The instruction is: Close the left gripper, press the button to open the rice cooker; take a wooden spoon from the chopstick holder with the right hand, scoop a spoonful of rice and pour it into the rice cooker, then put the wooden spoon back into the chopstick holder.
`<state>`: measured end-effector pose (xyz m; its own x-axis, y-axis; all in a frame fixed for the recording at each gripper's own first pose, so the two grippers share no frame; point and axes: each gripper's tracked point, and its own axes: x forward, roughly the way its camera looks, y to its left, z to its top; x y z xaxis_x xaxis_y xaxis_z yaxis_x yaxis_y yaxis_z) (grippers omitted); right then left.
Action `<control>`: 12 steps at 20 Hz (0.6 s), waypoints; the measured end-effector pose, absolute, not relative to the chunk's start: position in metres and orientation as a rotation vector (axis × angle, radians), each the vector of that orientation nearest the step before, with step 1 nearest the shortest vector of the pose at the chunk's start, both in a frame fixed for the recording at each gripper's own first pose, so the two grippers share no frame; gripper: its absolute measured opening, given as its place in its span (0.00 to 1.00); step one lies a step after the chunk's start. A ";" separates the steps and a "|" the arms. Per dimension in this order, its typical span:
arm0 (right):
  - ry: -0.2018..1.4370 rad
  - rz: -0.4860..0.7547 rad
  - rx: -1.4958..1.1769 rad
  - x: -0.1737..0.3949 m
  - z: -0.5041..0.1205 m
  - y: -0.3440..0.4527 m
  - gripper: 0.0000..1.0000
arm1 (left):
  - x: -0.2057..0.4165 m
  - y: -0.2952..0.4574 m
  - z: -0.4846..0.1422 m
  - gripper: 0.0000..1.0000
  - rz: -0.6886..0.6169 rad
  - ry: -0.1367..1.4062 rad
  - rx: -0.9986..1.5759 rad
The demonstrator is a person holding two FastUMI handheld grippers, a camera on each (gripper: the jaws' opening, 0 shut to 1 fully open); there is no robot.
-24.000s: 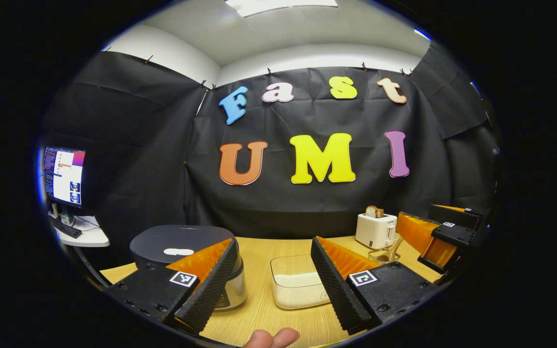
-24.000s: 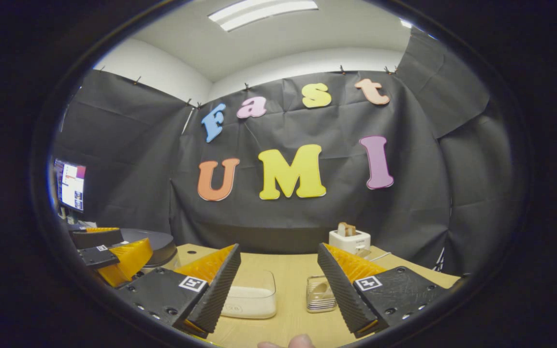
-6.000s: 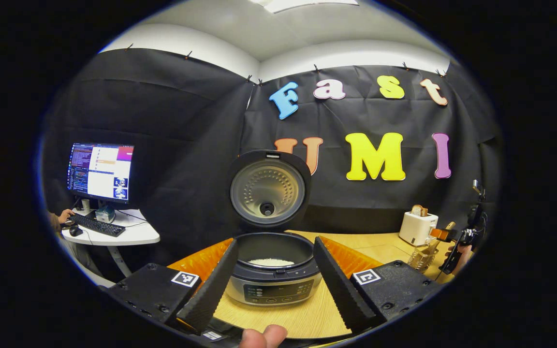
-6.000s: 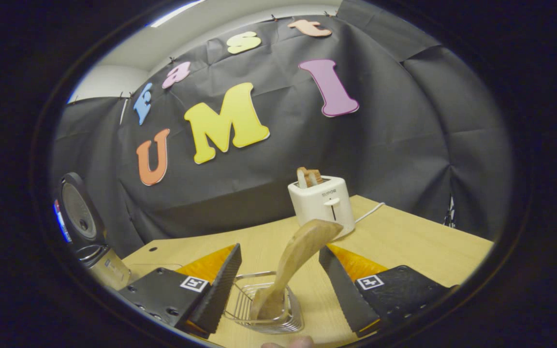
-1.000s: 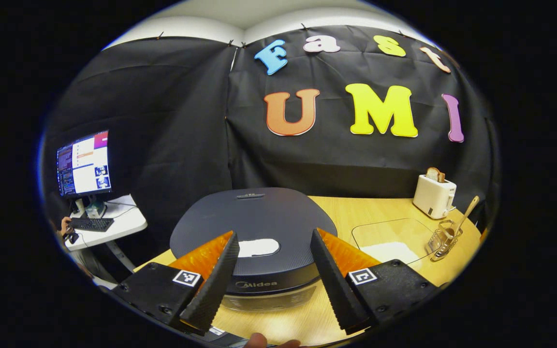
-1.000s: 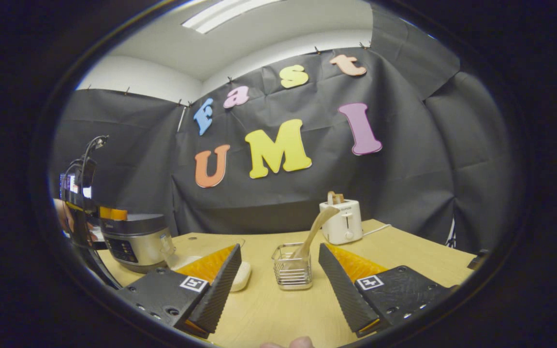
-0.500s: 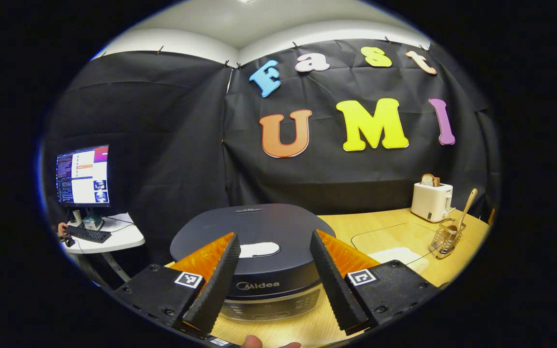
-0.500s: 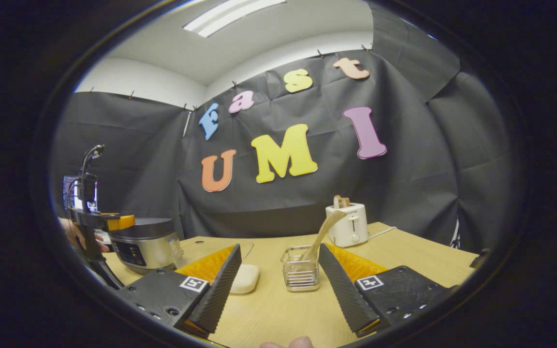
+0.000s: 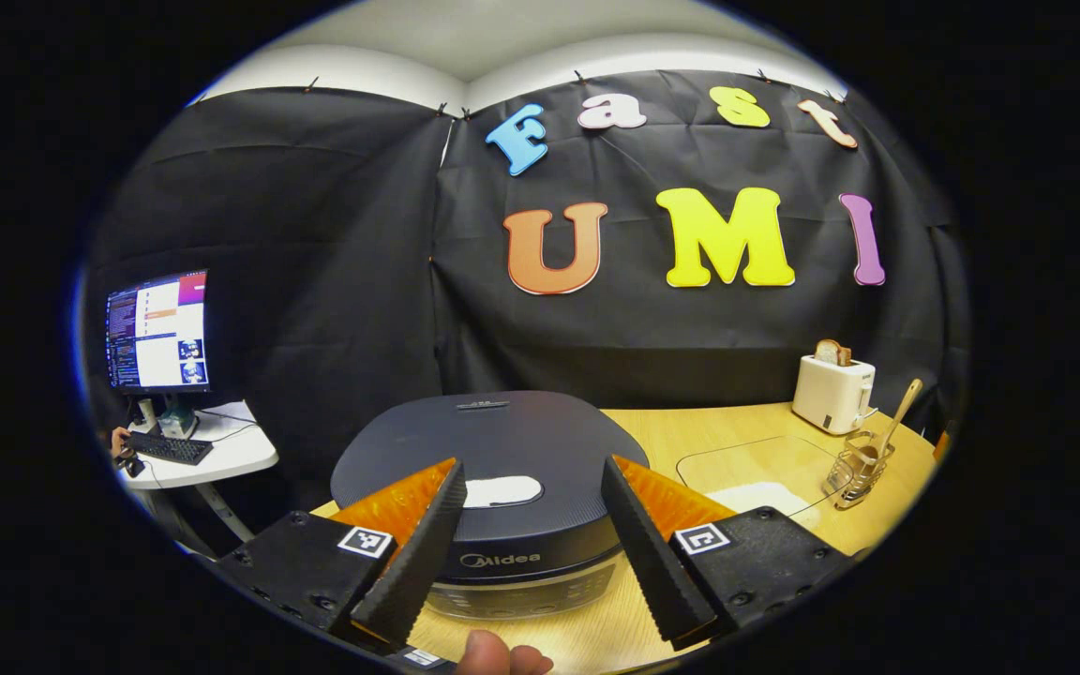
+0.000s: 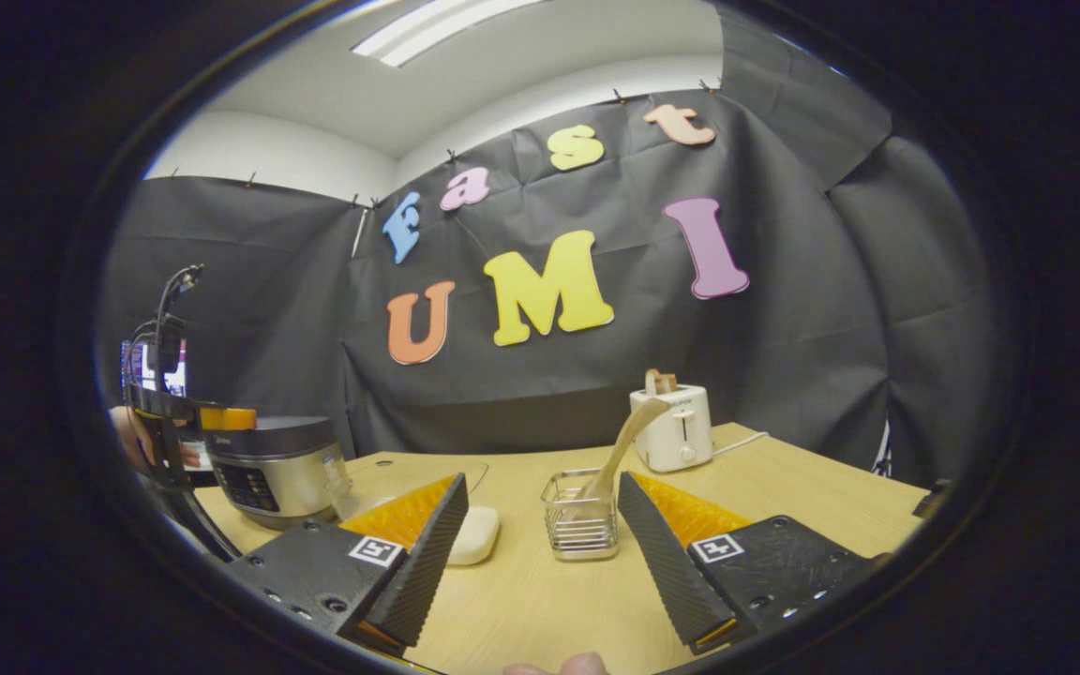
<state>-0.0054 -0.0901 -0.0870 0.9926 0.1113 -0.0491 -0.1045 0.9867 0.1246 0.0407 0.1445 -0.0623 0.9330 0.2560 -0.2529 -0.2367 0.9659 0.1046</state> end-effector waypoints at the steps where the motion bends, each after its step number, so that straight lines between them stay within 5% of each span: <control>1: 0.055 0.108 0.123 -0.005 -0.087 -0.091 0.95 | 0.038 0.149 -0.057 0.95 0.271 0.265 0.068; 12: 0.011 0.064 0.077 0.002 -0.061 -0.084 1.00 | 0.024 0.102 0.005 0.99 0.248 0.095 0.089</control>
<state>0.0020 -0.0841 -0.0613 0.9979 0.0647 -0.0085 -0.0638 0.9950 0.0774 0.0239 0.1023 0.0048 0.9650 0.2488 -0.0824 -0.2405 0.9656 0.0992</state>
